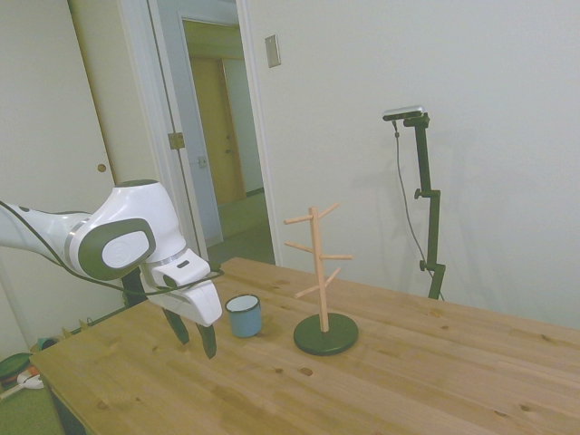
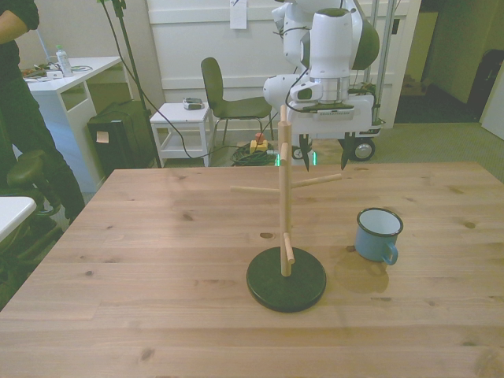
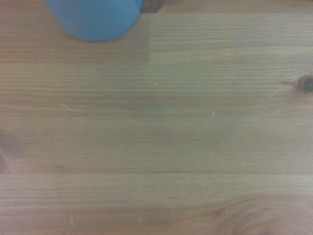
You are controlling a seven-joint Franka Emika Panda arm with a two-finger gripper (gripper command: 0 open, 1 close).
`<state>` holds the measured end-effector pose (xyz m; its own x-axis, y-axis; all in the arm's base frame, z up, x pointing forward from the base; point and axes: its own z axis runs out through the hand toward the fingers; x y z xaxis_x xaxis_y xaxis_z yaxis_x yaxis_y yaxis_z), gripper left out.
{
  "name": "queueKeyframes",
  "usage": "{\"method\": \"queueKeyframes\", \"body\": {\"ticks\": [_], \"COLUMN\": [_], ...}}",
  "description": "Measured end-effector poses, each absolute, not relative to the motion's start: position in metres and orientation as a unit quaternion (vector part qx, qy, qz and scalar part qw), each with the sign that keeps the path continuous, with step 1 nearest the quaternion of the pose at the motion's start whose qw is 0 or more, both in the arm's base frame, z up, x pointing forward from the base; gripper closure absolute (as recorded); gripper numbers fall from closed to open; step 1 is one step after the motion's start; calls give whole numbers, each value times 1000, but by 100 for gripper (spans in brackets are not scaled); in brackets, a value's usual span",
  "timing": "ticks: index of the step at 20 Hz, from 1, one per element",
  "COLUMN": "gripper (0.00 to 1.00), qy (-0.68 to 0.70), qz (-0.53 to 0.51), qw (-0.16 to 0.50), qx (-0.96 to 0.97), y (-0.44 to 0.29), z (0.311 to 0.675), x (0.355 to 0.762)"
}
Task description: Hang the mug
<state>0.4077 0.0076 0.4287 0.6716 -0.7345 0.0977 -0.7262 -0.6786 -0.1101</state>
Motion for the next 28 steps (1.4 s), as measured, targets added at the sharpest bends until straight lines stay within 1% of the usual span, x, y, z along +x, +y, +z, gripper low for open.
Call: {"method": "queueKeyframes", "body": {"ticks": [4, 11, 13, 22, 25, 28], "gripper": [0, 0, 0, 0, 0, 0], "qy": [390, 379, 379, 378, 369, 358], "qz": [-51, -89, -95, -93, -90, -83], "qw": [34, 44, 50, 35, 36, 34], "qx": [-919, -920, -919, -920, -924, -929], "y": [12, 58, 64, 83, 95, 108], "z": [431, 489, 498, 481, 474, 461], "x": [409, 437, 452, 549, 569, 581]}}
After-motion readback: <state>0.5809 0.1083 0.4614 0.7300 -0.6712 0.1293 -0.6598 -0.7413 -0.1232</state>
